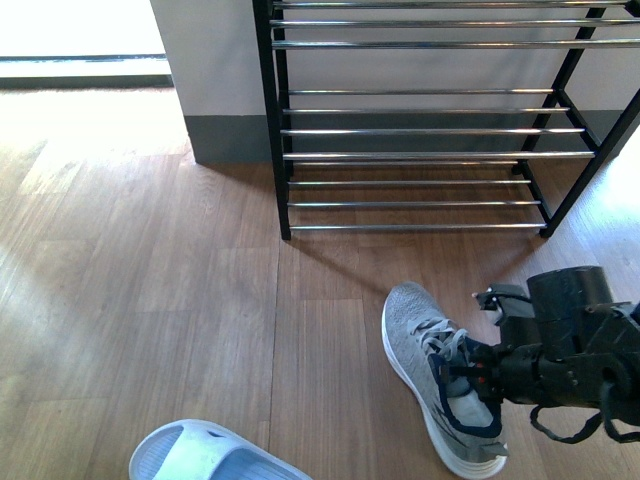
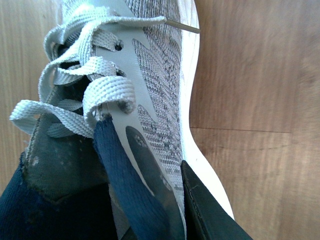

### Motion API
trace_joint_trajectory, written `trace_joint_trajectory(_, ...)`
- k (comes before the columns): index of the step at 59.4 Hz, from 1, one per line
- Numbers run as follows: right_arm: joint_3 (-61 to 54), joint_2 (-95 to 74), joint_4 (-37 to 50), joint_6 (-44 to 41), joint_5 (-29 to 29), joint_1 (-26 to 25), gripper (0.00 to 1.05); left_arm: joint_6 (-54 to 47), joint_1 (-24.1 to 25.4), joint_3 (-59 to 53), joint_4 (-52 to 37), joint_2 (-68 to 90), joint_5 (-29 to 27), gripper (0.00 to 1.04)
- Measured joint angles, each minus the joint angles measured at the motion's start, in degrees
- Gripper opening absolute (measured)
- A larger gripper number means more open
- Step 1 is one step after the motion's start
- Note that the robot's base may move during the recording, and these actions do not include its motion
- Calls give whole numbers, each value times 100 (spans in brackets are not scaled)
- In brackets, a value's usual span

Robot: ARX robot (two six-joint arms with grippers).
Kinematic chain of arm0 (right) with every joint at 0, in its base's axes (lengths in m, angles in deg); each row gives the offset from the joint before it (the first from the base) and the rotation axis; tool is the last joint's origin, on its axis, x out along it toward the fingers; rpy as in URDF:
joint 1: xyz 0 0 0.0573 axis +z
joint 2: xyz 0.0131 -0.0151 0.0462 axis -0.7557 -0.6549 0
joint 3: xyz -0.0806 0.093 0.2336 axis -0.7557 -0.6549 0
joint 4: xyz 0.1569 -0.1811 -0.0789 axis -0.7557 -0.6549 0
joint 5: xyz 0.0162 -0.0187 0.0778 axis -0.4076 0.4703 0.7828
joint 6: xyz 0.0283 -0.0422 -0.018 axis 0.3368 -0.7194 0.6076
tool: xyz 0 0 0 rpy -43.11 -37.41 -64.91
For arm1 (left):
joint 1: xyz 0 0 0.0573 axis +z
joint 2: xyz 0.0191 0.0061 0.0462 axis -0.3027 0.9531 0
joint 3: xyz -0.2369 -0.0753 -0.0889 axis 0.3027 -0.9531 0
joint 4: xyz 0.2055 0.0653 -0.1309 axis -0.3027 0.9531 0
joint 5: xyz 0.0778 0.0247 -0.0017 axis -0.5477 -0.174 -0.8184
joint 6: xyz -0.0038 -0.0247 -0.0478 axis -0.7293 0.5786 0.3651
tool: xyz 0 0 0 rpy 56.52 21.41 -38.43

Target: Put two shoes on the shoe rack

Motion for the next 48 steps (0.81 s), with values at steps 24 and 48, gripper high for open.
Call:
trace_joint_trajectory(24, -2796, 4944, -170, -938, -107, -426, 1, 0, 0, 0, 0, 0, 0, 2)
trace_joint_trajectory(48, -4336, 11265, -2977, -1482, -551, 455, 1, 0, 0, 0, 0, 0, 0, 2)
